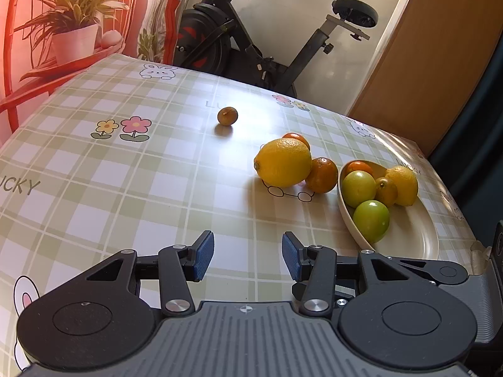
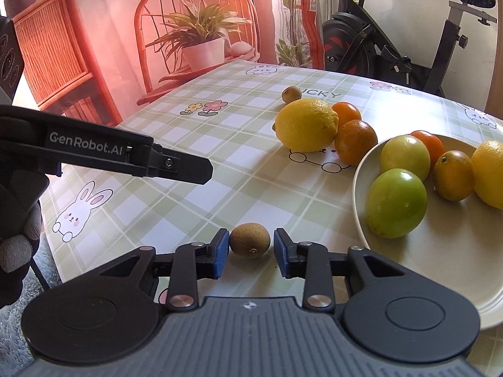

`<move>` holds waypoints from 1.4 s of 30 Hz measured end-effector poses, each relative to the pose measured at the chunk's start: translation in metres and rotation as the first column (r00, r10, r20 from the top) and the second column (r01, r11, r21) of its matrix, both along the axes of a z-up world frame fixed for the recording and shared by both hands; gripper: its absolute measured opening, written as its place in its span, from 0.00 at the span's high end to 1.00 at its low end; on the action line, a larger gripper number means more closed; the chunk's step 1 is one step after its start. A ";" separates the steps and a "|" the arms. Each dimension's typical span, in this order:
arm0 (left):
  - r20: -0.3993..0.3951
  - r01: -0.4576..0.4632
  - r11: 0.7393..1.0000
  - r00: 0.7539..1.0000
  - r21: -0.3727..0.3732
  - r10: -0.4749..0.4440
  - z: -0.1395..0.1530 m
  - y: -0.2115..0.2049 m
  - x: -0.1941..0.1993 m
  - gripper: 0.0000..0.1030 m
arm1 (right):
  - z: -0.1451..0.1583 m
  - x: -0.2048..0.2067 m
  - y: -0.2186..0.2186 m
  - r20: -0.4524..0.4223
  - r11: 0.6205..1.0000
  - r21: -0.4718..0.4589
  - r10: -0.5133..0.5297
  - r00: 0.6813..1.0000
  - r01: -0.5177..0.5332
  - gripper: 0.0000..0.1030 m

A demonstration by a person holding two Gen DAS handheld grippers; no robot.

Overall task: Organize fruits
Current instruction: 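Move the right tool to the brown kiwi while the left tool approaches the small brown fruit, then close the right tool on the kiwi while the left tool closes on the small fruit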

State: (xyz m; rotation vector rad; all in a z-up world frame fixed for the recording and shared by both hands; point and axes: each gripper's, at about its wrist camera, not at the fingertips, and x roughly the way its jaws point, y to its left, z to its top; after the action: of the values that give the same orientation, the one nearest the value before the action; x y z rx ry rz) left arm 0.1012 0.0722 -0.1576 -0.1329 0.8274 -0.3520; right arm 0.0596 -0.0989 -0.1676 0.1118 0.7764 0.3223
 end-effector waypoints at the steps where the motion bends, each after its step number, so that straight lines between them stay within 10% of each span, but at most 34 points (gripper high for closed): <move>1: -0.001 -0.003 1.000 1.000 0.000 0.003 0.000 0.000 0.000 0.51 | 0.000 0.000 0.000 0.001 1.000 0.001 0.002 1.000 -0.002 0.70; 8: 0.016 -0.037 0.998 0.999 -0.054 0.038 0.023 0.006 0.018 0.51 | 0.002 -0.001 -0.002 0.018 1.000 0.010 -0.005 1.000 0.005 0.70; 23: 0.146 0.001 0.998 0.989 0.064 -0.010 0.086 -0.018 0.110 0.51 | 0.029 0.023 -0.019 0.062 0.993 0.073 -0.095 0.994 0.090 0.70; 32: 0.156 0.037 0.972 0.985 0.233 -0.075 0.035 -0.041 0.152 0.51 | 0.033 0.039 -0.032 0.041 0.983 0.105 -0.158 0.987 0.153 0.70; 42: 0.131 0.109 0.978 0.982 0.179 -0.133 -0.002 -0.045 0.181 0.57 | 0.028 0.041 -0.039 0.019 0.977 0.098 -0.192 0.981 0.189 0.70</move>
State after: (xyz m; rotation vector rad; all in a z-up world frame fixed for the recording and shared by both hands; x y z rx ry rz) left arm 0.2822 0.0276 -0.1594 0.1025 0.7223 -0.3988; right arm 0.1007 -0.1379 -0.1393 0.2702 0.7156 0.1785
